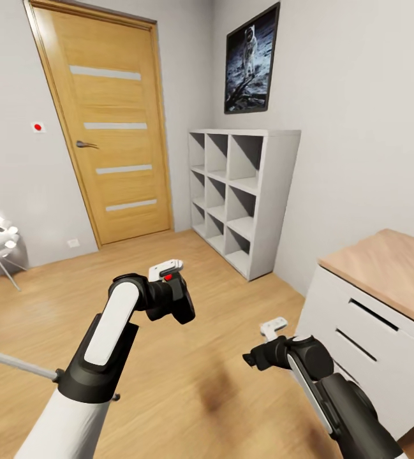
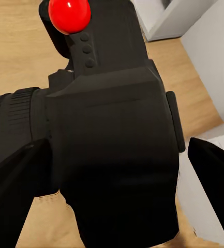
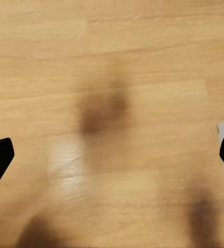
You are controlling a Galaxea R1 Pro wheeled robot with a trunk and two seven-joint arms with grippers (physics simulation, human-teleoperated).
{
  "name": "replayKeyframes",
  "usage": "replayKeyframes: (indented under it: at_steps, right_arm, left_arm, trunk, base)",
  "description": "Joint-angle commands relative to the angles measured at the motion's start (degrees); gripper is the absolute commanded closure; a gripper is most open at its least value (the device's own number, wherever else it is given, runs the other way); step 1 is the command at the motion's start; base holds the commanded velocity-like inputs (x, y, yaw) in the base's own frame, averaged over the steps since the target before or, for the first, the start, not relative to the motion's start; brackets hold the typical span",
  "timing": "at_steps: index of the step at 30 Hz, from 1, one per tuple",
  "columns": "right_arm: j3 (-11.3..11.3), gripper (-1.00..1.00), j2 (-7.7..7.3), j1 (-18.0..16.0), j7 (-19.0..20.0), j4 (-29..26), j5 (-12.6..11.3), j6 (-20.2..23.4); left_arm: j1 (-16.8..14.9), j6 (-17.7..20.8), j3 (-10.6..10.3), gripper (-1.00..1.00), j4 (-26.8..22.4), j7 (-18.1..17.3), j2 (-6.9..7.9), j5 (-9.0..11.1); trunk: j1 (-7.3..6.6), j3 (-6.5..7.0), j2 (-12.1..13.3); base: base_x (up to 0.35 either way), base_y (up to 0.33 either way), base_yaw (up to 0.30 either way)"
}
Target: Attach the digital camera to the camera tripod in the bedroom.
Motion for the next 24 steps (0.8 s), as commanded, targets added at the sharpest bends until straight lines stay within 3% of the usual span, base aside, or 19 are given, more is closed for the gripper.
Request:
replayKeyframes:
  at_steps: [1, 12, 24]
  right_arm:
    - [0.08, -1.0, -0.05, -0.03, 0.21, -0.04, 0.2, 0.21]
    - [0.3, -1.0, 0.0, -0.03, 0.36, 0.04, 0.37, 0.21]
    - [0.32, -1.0, 0.0, -0.04, 0.31, 0.06, 0.42, 0.21]
  left_arm:
    - [-0.07, 0.24, -0.01, 1.0, -0.01, 0.57, -0.02, 0.49]
    - [-0.05, 0.16, 0.07, 1.0, -0.02, 0.55, 0.02, 0.46]
    - [0.02, 0.06, 0.81, 1.0, -0.03, 0.5, 0.1, 0.51]
  trunk:
    - [0.02, -0.06, -0.03]
    - [0.02, -0.06, -0.03]
    - [0.02, -0.06, -0.03]
  base:
    - [0.242, -0.216, 0.3]
    - [0.257, -0.216, 0.3]
    - [0.326, -0.041, 0.3]
